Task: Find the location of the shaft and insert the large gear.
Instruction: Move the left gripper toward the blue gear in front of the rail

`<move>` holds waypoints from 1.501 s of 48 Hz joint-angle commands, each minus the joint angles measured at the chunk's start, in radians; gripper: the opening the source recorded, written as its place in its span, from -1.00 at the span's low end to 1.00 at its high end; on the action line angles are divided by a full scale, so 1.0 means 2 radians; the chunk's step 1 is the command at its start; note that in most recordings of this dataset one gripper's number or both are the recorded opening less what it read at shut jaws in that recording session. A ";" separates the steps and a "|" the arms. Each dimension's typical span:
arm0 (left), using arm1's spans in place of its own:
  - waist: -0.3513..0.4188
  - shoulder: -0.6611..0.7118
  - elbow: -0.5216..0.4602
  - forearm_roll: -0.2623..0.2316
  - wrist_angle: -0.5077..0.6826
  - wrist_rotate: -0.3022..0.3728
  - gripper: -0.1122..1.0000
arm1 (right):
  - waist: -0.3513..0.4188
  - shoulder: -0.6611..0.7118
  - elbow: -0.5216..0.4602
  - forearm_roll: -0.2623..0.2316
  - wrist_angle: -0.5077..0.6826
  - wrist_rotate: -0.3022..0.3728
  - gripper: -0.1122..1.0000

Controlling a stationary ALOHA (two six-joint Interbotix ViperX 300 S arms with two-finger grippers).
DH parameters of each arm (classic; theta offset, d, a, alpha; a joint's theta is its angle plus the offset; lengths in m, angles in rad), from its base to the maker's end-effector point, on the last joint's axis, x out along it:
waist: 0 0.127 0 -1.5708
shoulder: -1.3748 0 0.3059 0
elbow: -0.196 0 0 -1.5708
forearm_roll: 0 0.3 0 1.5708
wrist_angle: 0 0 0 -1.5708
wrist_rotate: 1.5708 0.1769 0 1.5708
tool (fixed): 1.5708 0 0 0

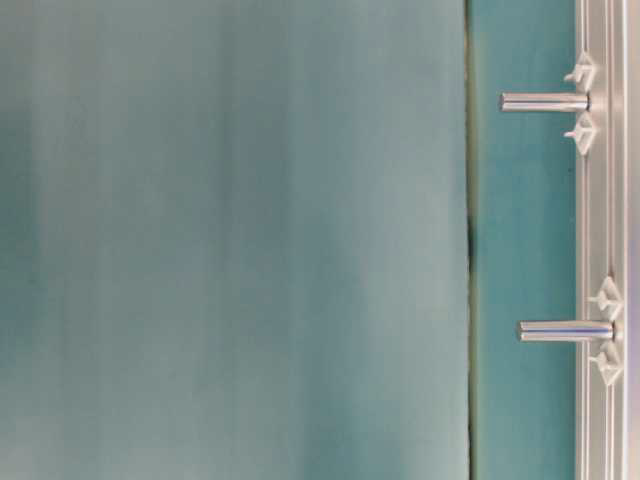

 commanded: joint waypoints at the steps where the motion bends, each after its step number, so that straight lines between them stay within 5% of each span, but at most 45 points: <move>1: -0.002 -0.002 -0.005 0.005 -0.003 -0.015 -0.60 | 0.004 0.003 -0.003 0.002 -0.002 0.002 -0.51; 5: -0.004 -0.003 -0.010 0.005 -0.002 -0.027 -0.71 | 0.004 -0.004 0.006 0.014 0.015 0.011 -0.39; 14: -0.015 0.003 -0.034 0.006 0.044 -0.032 -0.79 | 0.004 -0.026 0.005 0.017 0.094 0.049 -0.65; 35: -0.042 0.105 -0.117 0.006 0.151 -0.070 -0.79 | 0.001 -0.024 -0.041 0.013 0.280 0.050 -0.65; 57: -0.065 0.243 -0.168 0.005 0.154 -0.074 -0.77 | -0.018 -0.019 -0.032 0.003 0.295 0.047 -0.62; 62: -0.067 0.271 -0.178 0.005 0.154 -0.074 -0.62 | -0.024 -0.021 -0.027 0.003 0.297 0.046 -0.62; 72: -0.069 0.321 -0.200 0.006 0.152 -0.072 0.35 | -0.025 -0.021 -0.010 0.003 0.290 0.048 -0.62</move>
